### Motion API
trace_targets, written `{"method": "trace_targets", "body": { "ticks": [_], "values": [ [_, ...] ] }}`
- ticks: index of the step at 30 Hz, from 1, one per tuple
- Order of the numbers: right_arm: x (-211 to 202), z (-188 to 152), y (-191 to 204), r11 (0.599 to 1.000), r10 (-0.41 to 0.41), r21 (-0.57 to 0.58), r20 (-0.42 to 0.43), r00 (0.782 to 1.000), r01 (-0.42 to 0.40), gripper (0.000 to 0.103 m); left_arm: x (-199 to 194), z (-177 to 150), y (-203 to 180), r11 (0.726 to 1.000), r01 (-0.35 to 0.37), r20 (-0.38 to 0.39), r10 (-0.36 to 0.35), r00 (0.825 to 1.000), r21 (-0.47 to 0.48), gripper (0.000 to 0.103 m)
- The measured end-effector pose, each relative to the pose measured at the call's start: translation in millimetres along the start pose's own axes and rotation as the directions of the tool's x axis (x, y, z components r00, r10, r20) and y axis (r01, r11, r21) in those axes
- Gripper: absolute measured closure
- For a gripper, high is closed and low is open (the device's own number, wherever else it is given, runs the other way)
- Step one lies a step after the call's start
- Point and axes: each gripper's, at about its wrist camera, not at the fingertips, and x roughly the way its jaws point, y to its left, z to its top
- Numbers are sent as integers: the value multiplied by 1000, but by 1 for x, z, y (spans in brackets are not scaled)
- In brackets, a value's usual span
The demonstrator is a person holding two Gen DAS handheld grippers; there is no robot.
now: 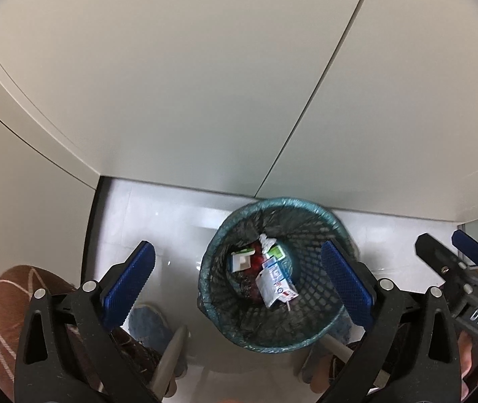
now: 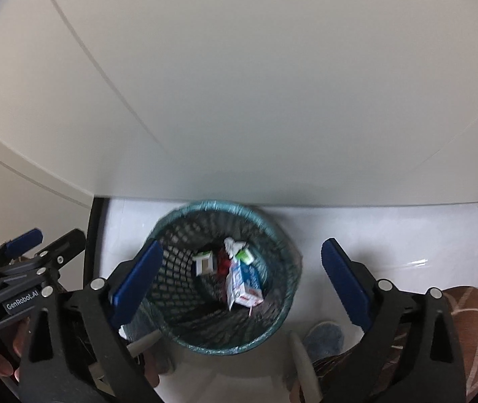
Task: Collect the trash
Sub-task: 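Raise both open tools back up to the counter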
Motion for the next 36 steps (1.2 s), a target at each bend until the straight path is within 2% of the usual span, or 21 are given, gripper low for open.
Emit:
{"method": "trace_targets", "body": {
  "ticks": [6,11,16,24,28,36],
  "values": [
    [-52,15,-12,1000,-8,-1,88,996,8,10,-59,11,-5,1000,0,81,-2,997,28,6],
    [-116,35,-7,999,-12,-41,204,979,21,10,-126,23,-13,998,29,159,-37,987,53,6],
    [-189,58,-3,997,-6,-66,322,947,29,10,-197,34,-25,997,14,247,-34,968,81,6],
    [-291,86,7,993,10,-112,464,886,48,10,-289,54,-31,997,21,332,-43,942,69,6],
    [-321,99,9,991,9,-120,507,862,60,10,-327,72,-38,998,5,392,-29,919,63,6],
    [-371,141,2,994,9,-96,550,835,53,10,-391,114,-55,997,5,484,-42,874,78,6]
  ]
}}
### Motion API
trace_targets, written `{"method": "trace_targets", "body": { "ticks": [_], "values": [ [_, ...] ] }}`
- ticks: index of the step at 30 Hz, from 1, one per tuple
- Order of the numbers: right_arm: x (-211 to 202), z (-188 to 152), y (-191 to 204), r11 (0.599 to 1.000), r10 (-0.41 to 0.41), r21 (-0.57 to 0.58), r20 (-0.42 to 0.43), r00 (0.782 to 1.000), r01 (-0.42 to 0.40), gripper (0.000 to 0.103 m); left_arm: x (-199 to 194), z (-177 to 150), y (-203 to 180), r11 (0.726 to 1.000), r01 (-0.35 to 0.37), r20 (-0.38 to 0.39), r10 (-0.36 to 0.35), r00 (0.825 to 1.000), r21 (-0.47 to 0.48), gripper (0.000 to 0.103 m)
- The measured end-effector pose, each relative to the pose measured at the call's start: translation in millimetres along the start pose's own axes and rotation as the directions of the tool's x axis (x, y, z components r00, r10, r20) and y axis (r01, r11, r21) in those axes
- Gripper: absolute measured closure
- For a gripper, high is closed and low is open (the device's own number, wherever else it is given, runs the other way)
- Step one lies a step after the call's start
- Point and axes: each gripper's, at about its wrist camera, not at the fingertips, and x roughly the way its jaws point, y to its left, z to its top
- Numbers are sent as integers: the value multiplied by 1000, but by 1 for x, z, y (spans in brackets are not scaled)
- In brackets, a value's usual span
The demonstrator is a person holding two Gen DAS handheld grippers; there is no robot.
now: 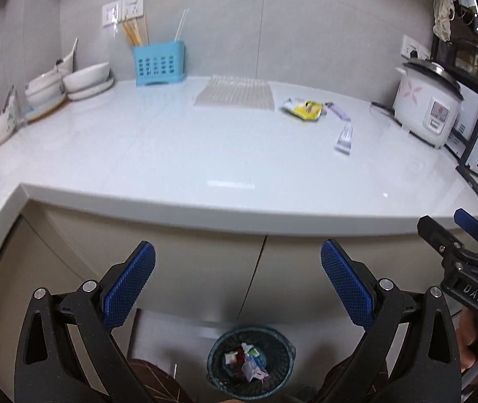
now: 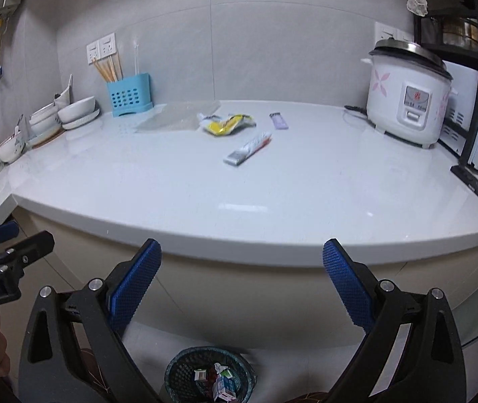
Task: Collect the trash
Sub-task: 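Raise both open tools back up to the counter, then grasp the yellow snack wrapper with the left tool while the right tool grasps the purple packet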
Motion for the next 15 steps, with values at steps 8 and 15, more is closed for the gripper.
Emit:
{"method": "trace_targets", "body": {
  "ticks": [8,15],
  "values": [
    [4,52,-16,1000,-3,3,5,1000,3,10,-4,67,-23,999,15,45,-16,999,32,6],
    [42,104,-40,999,-25,27,-14,1000,25,10,29,119,-50,997,24,42,-27,999,69,6]
  ]
}}
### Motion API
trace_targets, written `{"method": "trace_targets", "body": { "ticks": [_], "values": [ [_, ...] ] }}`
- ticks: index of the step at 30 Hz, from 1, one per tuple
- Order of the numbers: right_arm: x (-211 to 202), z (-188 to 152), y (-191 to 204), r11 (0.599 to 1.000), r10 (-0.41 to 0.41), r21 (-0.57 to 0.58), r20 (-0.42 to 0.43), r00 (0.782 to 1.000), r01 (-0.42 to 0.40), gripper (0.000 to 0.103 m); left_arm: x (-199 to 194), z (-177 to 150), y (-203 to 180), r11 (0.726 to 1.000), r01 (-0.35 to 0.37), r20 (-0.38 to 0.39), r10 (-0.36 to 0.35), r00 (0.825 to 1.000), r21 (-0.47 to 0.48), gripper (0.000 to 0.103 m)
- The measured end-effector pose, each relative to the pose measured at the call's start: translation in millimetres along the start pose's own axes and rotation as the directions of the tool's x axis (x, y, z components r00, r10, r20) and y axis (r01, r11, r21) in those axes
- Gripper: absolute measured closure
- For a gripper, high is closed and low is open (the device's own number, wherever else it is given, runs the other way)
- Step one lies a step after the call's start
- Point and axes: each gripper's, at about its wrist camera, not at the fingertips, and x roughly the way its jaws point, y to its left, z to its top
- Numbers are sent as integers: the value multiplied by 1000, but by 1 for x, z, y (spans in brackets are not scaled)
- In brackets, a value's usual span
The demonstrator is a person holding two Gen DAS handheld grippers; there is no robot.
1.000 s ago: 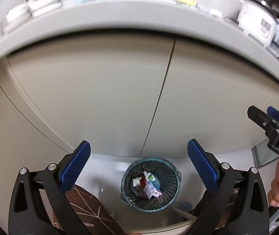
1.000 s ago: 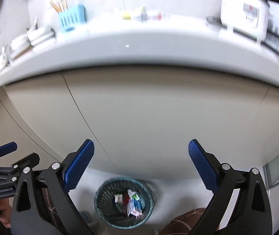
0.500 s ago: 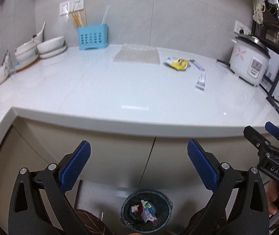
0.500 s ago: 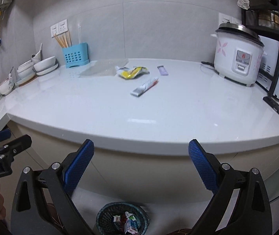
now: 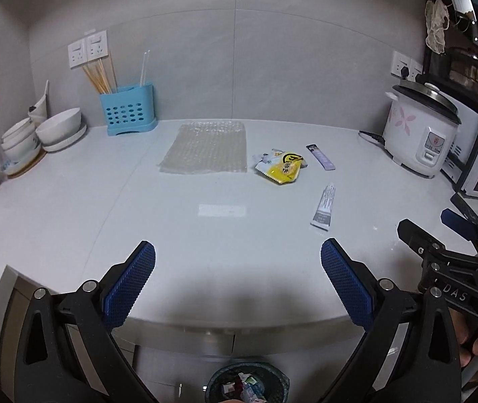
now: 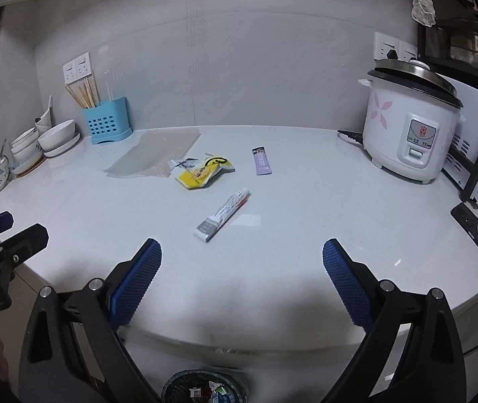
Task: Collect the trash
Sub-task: 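Grasp the yellow snack wrapper with the left tool while the right tool grasps the purple packet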
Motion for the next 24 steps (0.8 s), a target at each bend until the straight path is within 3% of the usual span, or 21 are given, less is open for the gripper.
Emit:
{"method": "trace_targets", "body": {
  "ticks": [11,20,24],
  "values": [
    [119,89,-38,997,-51,48,-80,995,54,10,115,72,-36,998,13,-61,-10,998,59,6],
    [230,126,-53,997,-42,59,-190,981,55,10,222,102,-65,995,25,-153,-11,988,93,6],
    [273,132,-54,997,-42,53,-246,968,57,15,261,107,-71,995,41,-201,-22,979,93,6]
  ]
}}
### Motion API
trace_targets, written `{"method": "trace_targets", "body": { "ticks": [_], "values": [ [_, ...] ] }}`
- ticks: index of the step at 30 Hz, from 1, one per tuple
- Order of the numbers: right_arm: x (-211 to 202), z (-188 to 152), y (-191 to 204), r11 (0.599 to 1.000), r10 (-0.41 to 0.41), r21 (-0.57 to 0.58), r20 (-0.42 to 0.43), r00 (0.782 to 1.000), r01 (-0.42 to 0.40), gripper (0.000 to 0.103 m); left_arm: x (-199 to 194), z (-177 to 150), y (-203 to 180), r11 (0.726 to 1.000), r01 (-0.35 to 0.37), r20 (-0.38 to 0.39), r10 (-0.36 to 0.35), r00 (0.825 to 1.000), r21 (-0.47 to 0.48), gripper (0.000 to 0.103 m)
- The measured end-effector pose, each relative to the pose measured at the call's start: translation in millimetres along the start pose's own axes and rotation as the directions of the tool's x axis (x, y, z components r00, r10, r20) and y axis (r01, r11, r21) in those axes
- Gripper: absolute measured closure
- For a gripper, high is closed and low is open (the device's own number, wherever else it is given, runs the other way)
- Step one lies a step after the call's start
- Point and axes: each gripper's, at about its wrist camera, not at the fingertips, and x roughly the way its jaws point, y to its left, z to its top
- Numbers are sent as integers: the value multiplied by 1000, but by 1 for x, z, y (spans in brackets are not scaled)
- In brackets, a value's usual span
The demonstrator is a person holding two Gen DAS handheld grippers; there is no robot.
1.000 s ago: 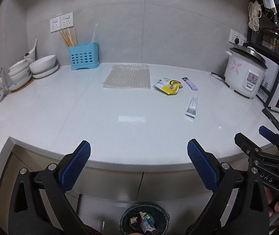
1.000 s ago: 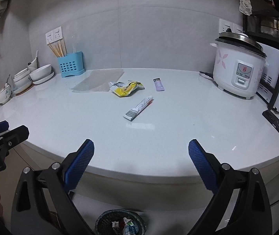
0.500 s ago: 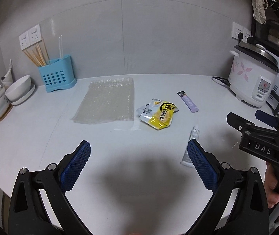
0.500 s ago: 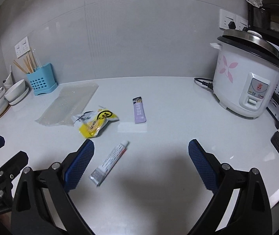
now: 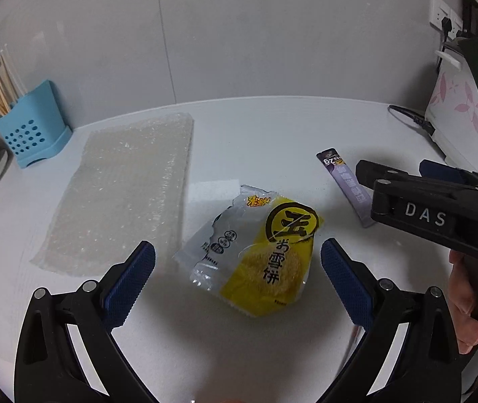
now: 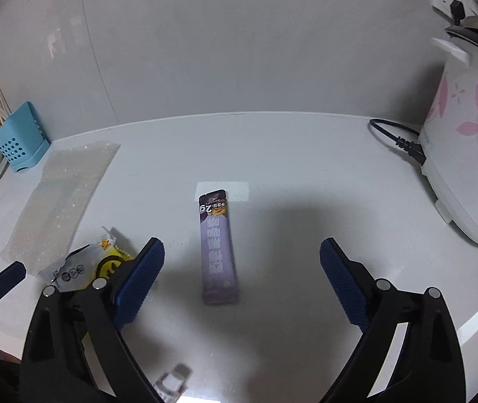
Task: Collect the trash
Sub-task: 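Grasp the yellow snack wrapper with the left tool while the right tool grasps the purple packet, then lift the yellow wrapper and purple packet off the counter with both tools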
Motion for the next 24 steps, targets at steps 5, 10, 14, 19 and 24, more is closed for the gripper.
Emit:
{"method": "trace_targets", "body": {
  "ticks": [5,10,14,19,24],
  "values": [
    [33,4,0,1000,4,-8,-55,998,-4,26,28,6,-5,1000,13,-32,-12,999,26,7],
    [42,1,2,1000,-10,-25,-96,995,8,31,36,10,-14,998,0,-62,4,998,63,13],
    [41,0,5,999,-24,-49,-92,995,20,42,39,13,-15,998,-20,-87,25,996,60,28],
    [37,0,13,998,-5,-68,-93,996,-1,66,39,16,-14,997,-39,-90,45,995,66,41],
    [34,0,14,998,7,-66,-94,996,-13,84,39,17,-11,998,-29,-96,33,995,50,63]
  ]
}}
